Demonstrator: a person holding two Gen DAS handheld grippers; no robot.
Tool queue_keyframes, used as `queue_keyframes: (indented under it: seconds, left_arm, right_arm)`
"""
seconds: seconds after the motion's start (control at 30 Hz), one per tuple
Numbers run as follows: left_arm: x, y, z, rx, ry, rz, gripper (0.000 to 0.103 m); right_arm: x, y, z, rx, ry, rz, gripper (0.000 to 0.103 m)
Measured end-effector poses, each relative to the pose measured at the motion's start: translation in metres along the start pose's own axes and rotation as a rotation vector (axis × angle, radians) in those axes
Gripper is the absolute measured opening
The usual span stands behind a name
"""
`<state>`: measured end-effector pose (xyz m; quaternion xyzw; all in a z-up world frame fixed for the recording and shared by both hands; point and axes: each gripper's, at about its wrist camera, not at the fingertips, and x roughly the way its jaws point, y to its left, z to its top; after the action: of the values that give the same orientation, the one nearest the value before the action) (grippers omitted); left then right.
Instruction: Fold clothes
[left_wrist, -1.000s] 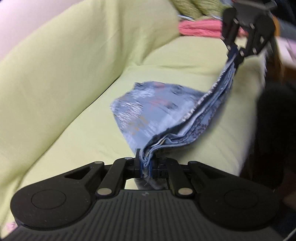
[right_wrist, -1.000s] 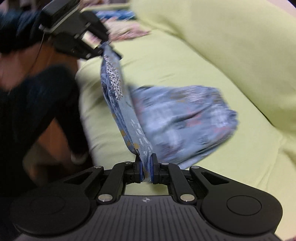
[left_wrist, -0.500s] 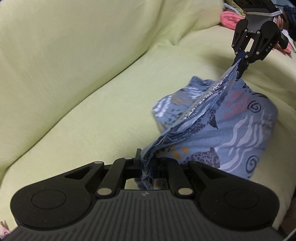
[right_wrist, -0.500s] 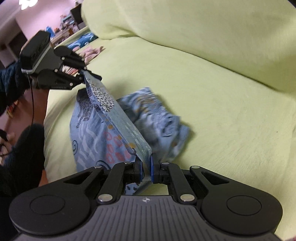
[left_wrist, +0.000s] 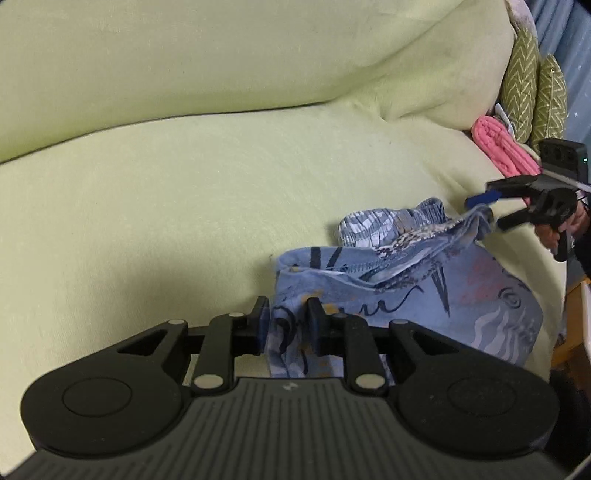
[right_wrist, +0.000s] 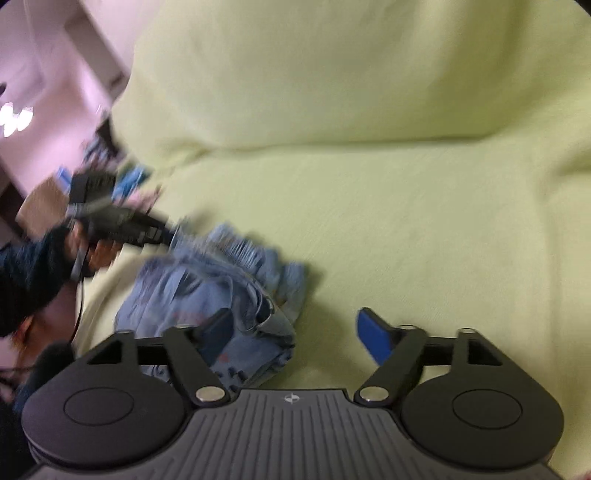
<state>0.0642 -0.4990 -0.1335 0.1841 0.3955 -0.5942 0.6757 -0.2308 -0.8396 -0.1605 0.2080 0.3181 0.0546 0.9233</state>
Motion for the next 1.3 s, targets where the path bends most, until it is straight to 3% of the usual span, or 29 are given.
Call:
queue_keyframes:
  seconds: [0.07, 0.13, 0.2, 0.27, 0.33, 0.4, 0.5, 0.53, 0.63, 0.7, 0.8, 0.87, 0.93, 0.97, 1.07, 1.23, 1.3]
  left_arm:
    - [-0.003, -0.001, -0.002, -0.016, -0.018, 0.026, 0.02]
    - [-0.009, -0.002, -0.002, -0.042, -0.05, 0.059, 0.023]
    - [-0.017, -0.006, -0.005, -0.057, -0.101, 0.098, 0.023]
    - [-0.03, -0.021, -0.009, 0.008, -0.153, 0.102, 0.021]
    - [-0.042, -0.037, -0.016, 0.085, -0.195, 0.087, 0.021]
    - [-0.043, -0.051, -0.023, 0.176, -0.195, 0.043, 0.021]
    - [-0.025, -0.069, -0.028, 0.301, -0.134, 0.004, 0.022]
    - [-0.014, -0.069, -0.027, 0.319, -0.11, 0.015, 0.022]
    - [0.006, -0.049, -0.017, 0.254, -0.108, 0.074, 0.022]
    - [0.009, -0.029, -0.009, 0.134, -0.145, 0.111, 0.021]
    - [-0.002, 0.0, -0.01, -0.029, -0.203, 0.122, 0.02]
    - [-0.009, 0.009, -0.017, -0.075, -0.213, 0.076, 0.025]
    - [-0.009, 0.013, -0.026, -0.112, -0.19, 0.043, 0.03]
    - [-0.008, 0.014, -0.03, -0.129, -0.176, 0.032, 0.031]
    - [-0.002, 0.014, -0.036, -0.147, -0.169, 0.022, 0.031]
    - [0.006, 0.012, -0.029, -0.159, -0.18, -0.003, 0.028]
    - [0.01, 0.007, -0.028, -0.13, -0.182, 0.024, 0.011]
  right_arm:
    - [-0.019, -0.002, -0.009, 0.064, -0.109, -0.07, 0.088]
    - [-0.031, 0.004, -0.017, 0.084, -0.163, -0.089, 0.086]
    - [-0.029, 0.031, -0.025, -0.043, -0.15, -0.092, 0.076]
    - [-0.023, 0.059, -0.033, -0.169, -0.128, -0.082, 0.051]
    - [-0.011, 0.083, -0.041, -0.265, -0.077, -0.022, 0.034]
    - [0.005, 0.096, -0.044, -0.316, -0.024, -0.003, 0.028]
    - [0.033, 0.104, -0.043, -0.357, 0.042, -0.031, 0.028]
    - [0.037, 0.097, -0.039, -0.321, 0.022, -0.058, 0.028]
    - [0.041, 0.072, -0.025, -0.191, -0.036, -0.151, 0.028]
    - [0.038, 0.056, -0.019, -0.103, -0.059, -0.218, 0.032]
    - [0.026, 0.047, -0.026, -0.053, -0.078, -0.242, 0.032]
    - [0.017, 0.046, -0.036, -0.021, -0.098, -0.216, 0.036]
    - [0.01, 0.042, -0.045, 0.057, -0.131, -0.167, 0.049]
    - [0.008, 0.039, -0.049, 0.104, -0.154, -0.153, 0.051]
    - [0.008, 0.027, -0.055, 0.215, -0.195, -0.1, 0.051]
    - [0.011, 0.03, -0.058, 0.197, -0.211, -0.102, 0.048]
    - [0.012, 0.031, -0.059, 0.189, -0.218, -0.102, 0.034]
